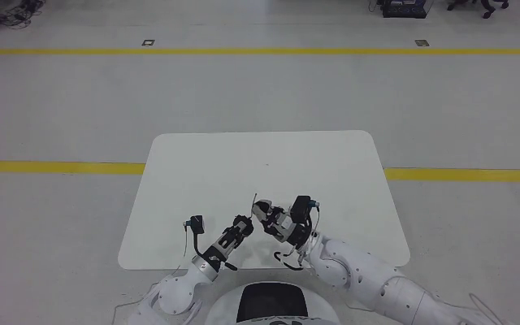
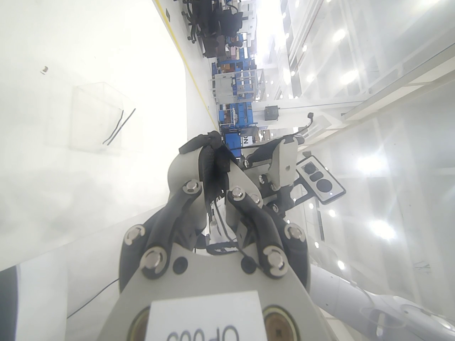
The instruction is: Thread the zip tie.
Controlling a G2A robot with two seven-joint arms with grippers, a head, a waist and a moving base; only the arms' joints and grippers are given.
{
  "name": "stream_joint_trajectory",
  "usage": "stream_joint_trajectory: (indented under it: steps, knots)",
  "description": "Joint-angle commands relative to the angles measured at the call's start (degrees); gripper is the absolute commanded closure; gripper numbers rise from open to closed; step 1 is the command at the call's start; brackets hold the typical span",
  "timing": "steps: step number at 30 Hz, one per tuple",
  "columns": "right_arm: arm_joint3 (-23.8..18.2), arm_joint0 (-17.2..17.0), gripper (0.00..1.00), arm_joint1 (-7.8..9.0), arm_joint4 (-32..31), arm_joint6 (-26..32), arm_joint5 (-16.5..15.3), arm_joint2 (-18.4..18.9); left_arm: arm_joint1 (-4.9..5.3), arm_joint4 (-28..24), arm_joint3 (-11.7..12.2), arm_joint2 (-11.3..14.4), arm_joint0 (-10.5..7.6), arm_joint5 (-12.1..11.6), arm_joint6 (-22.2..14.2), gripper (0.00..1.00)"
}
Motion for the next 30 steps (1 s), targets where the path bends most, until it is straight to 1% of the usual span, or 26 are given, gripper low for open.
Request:
stream_joint_trajectory:
  steps: [1,3,14,15,16,17,18,21,24,25,27,29,30]
  knots:
    - [-0.92,-0.50,1.00,0.40,-0.01,-0.25,0.00,0.58,0.00,0.00,0.00,0.00,0.00,0.00,0.00,1.00]
    - [-1.47,-0.77,1.00,0.68,-0.09,-0.21,0.00,1.02,0.00,0.00,0.00,0.00,0.00,0.00,0.00,1.00]
    - [-1.47,-0.77,1.00,0.68,-0.09,-0.21,0.00,1.02,0.00,0.28,0.09,-0.05,-0.12,0.11,0.13,1.00]
    - [-1.47,-0.77,1.00,0.68,-0.09,-0.21,0.00,1.02,0.02,2.50,0.47,-0.21,-0.56,0.24,1.04,1.00]
    - [-1.47,-0.77,1.00,0.68,-0.09,-0.21,0.00,1.02,0.07,6.40,0.66,-0.22,-0.66,-0.40,2.52,1.00]
    - [-1.54,-0.90,1.00,0.66,-0.16,0.07,0.24,1.16,0.11,10.74,0.52,-0.01,-0.30,-0.67,4.29,1.00]
    - [-1.67,-1.29,1.00,0.71,-1.21,0.24,0.58,1.60,0.09,14.25,-0.16,0.34,0.64,-0.67,7.12,1.00]
    - [-2.58,-3.30,1.00,1.36,-6.16,-2.99,0.00,2.64,0.25,20.22,-2.20,0.83,2.83,-0.67,12.19,1.00]
    - [-3.14,-5.03,1.00,2.03,-9.59,-6.20,0.00,2.83,0.71,27.56,-3.23,1.45,3.87,-0.67,15.88,1.00]
    - [-2.98,-5.53,1.00,2.27,-10.35,-7.22,0.00,2.87,0.94,30.88,-2.86,1.82,4.21,-0.67,18.10,1.00]
    - [-2.94,-5.99,1.00,2.53,-11.84,-8.98,0.00,2.72,1.27,34.05,-3.01,3.13,4.46,-0.67,20.76,1.00]
    - [-2.42,-6.30,1.00,2.72,-12.56,-10.62,0.00,2.65,1.74,37.52,-2.24,4.16,4.34,-0.67,23.83,1.00]
    - [-2.27,-6.37,1.00,2.75,-12.78,-11.37,0.00,2.60,1.91,38.01,-2.04,4.80,4.32,-0.67,24.86,1.00]
